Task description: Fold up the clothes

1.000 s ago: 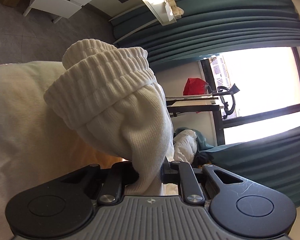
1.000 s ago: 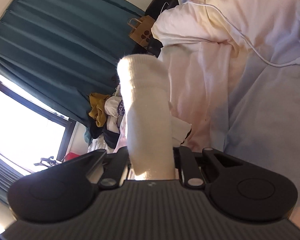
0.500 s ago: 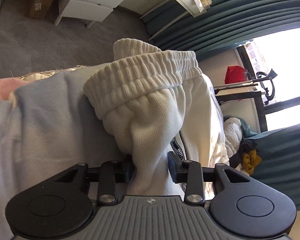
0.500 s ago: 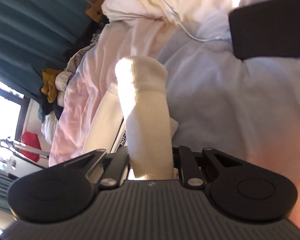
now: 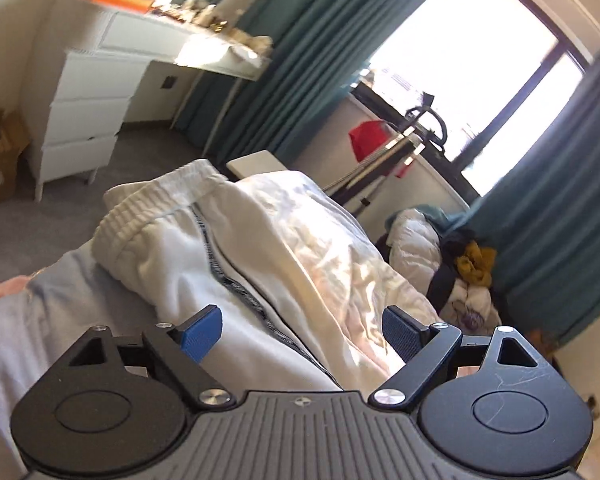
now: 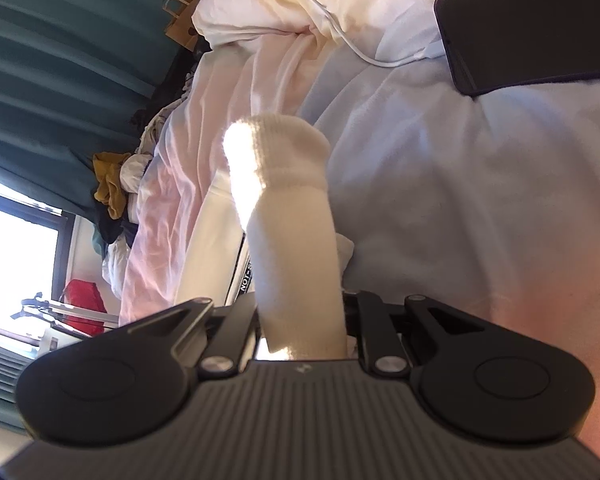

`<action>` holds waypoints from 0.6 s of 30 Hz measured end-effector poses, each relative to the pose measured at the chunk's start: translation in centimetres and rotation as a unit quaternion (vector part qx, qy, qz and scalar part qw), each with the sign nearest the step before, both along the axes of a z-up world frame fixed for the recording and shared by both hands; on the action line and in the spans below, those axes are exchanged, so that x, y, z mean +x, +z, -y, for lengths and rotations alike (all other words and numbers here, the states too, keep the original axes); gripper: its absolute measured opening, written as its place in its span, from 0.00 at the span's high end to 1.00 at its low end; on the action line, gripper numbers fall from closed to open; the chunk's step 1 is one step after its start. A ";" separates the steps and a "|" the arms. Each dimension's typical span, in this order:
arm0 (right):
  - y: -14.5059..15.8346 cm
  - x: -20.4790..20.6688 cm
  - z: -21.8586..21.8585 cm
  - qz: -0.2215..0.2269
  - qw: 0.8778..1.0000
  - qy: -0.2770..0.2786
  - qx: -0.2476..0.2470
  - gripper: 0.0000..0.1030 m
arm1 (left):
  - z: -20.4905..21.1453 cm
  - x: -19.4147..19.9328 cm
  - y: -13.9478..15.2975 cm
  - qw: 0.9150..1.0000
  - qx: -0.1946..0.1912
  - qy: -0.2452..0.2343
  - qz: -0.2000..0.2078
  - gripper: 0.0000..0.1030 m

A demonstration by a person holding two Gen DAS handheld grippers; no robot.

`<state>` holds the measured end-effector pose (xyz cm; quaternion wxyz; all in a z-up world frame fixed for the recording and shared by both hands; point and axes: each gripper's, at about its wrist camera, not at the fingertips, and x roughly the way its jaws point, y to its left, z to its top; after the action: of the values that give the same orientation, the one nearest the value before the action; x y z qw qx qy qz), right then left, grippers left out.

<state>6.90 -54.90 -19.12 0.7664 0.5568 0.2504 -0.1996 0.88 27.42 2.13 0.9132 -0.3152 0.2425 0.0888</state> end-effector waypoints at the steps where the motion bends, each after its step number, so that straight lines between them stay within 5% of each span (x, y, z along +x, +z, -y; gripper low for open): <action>1: 0.1 0.0 0.0 0.000 1.000 0.001 -0.002 0.86 | 1.6 0.5 0.2 1.000 0.021 -0.021 -0.002 0.14; 9: 0.4 0.5 -0.1 -0.002 0.999 0.023 -0.030 0.86 | 13.8 7.0 -3.9 0.977 0.127 -0.166 -0.048 0.17; 18: 0.1 0.2 0.0 0.018 0.999 0.017 -0.023 0.86 | 19.5 11.4 -11.6 0.943 0.228 -0.229 -0.082 0.19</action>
<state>7.07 -54.90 -19.04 0.7866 0.5384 0.2416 -0.1819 12.24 7.93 -9.47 0.9331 -0.0259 0.3559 -0.0444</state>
